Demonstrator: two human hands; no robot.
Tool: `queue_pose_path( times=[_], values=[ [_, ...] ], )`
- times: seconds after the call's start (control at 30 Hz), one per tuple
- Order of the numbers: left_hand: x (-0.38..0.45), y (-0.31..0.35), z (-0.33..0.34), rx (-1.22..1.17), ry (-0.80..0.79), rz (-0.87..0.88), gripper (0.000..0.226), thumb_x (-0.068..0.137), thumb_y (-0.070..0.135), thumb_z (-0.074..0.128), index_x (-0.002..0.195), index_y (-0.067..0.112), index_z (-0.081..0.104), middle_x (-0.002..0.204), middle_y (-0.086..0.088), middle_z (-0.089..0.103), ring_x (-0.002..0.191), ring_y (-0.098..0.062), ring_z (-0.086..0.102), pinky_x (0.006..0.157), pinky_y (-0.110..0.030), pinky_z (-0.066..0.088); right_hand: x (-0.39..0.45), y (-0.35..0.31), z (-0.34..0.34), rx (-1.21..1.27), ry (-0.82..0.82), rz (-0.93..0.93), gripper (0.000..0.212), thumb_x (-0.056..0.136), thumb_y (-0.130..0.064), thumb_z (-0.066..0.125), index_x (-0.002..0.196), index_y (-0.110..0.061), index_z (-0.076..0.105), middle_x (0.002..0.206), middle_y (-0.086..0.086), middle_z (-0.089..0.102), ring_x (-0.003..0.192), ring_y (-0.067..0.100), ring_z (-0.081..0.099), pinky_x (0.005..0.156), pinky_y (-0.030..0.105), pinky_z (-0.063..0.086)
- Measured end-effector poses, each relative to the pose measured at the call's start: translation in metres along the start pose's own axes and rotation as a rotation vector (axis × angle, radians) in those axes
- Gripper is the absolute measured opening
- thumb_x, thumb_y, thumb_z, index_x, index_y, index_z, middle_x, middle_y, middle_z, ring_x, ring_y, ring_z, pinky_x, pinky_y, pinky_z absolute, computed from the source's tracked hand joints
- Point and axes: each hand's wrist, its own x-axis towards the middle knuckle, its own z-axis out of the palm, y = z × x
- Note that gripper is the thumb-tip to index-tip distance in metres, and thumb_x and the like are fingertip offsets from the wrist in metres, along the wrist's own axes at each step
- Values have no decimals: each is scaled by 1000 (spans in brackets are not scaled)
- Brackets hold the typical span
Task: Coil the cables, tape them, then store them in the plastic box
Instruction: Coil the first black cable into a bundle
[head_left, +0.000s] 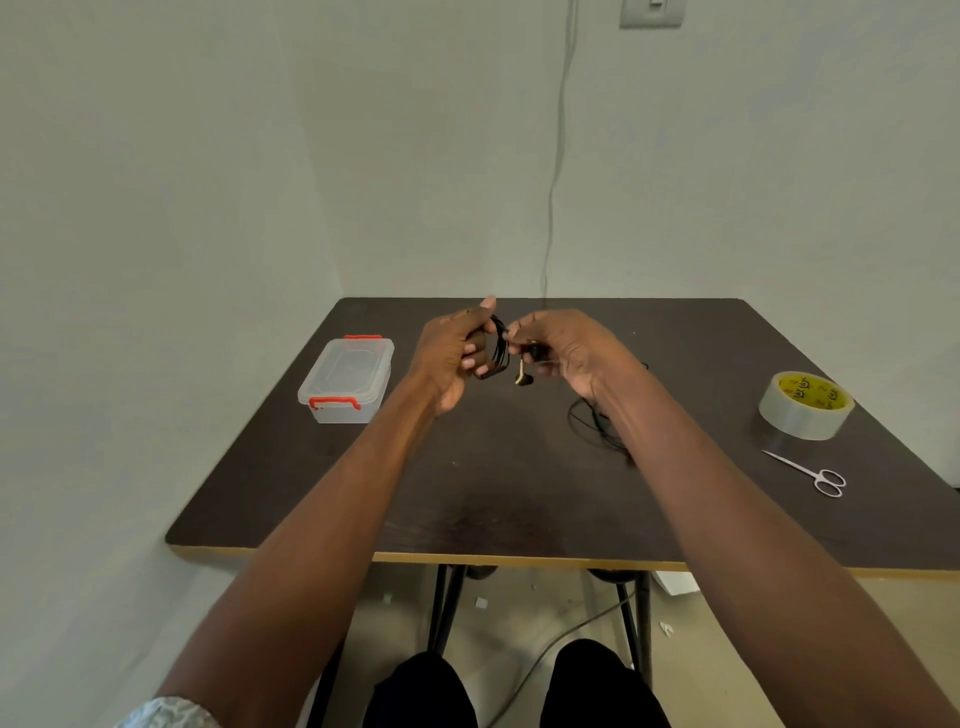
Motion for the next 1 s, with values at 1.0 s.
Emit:
queue_pose_path(
  times=[1.0],
  values=[
    [-2,22,-11,-22,-270,-272,29,100,20,39,72,15,45,59,2,40,48,-9,35,43,-21,26,11,30,19,60,129,-267,11,82,8,65,87,0,72,66,7,64,52,9,57,50,16,46]
  ],
)
